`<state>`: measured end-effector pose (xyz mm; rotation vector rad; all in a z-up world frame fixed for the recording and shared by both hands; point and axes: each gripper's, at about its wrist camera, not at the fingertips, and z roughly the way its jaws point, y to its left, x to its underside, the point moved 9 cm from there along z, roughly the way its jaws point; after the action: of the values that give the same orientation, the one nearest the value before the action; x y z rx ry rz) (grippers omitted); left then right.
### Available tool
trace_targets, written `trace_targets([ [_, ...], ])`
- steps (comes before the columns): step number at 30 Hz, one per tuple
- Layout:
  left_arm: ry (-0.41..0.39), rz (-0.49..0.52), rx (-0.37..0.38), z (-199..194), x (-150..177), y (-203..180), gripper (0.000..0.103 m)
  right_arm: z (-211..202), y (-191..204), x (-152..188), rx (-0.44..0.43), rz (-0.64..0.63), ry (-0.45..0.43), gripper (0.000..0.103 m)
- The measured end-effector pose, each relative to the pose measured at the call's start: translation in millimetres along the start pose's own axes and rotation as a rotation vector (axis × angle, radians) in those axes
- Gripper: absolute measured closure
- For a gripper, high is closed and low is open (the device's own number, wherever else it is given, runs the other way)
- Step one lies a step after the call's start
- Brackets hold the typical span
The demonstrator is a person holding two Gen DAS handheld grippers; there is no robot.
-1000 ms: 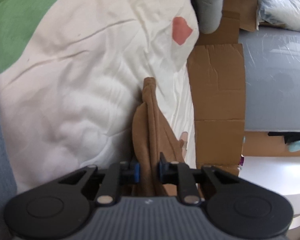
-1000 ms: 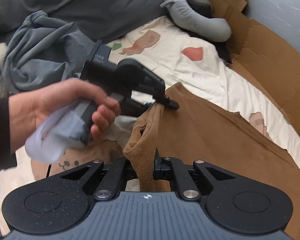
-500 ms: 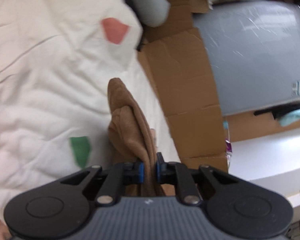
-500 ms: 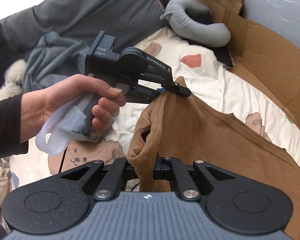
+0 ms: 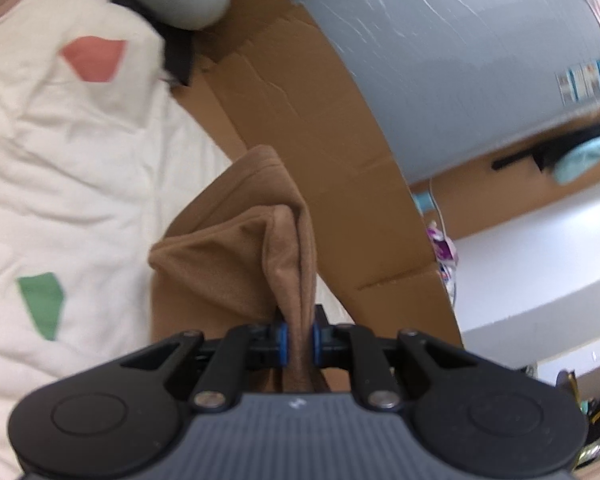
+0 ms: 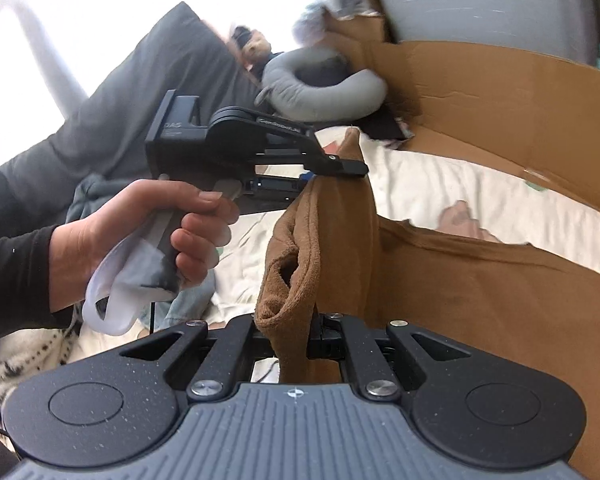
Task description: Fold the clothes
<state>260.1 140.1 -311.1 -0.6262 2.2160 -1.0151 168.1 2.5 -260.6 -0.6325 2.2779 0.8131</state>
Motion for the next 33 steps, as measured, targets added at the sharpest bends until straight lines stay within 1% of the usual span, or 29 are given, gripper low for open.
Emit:
trace_targets([
  [3,0.028,0.049,0.010,15,10,-22,0.091,-15,-15,7,-0.002,0.029,-0.025,0.099],
  [6,0.058,0.106,0.004,32,22,-44,0.091,-28,-33,13,0.009,0.071,-0.054,0.099],
  [10,0.082,0.139,-0.003,57,37,-64,0.091,-40,-59,24,0.021,0.129,-0.086,0.099],
  [14,0.112,0.171,-0.013,82,53,-75,0.091,-50,-84,36,0.040,0.185,-0.106,0.099],
  [19,0.159,0.210,-0.024,114,76,-89,0.092,-56,-109,55,0.073,0.245,-0.101,0.099],
  [24,0.192,0.221,-0.017,142,99,-99,0.092,-67,-135,75,0.112,0.334,-0.107,0.099],
  [28,0.226,0.265,-0.040,169,123,-106,0.092,-72,-159,94,0.149,0.420,-0.107,0.100],
  [33,0.263,0.298,-0.072,196,146,-112,0.092,-79,-178,113,0.182,0.461,-0.101,0.100],
])
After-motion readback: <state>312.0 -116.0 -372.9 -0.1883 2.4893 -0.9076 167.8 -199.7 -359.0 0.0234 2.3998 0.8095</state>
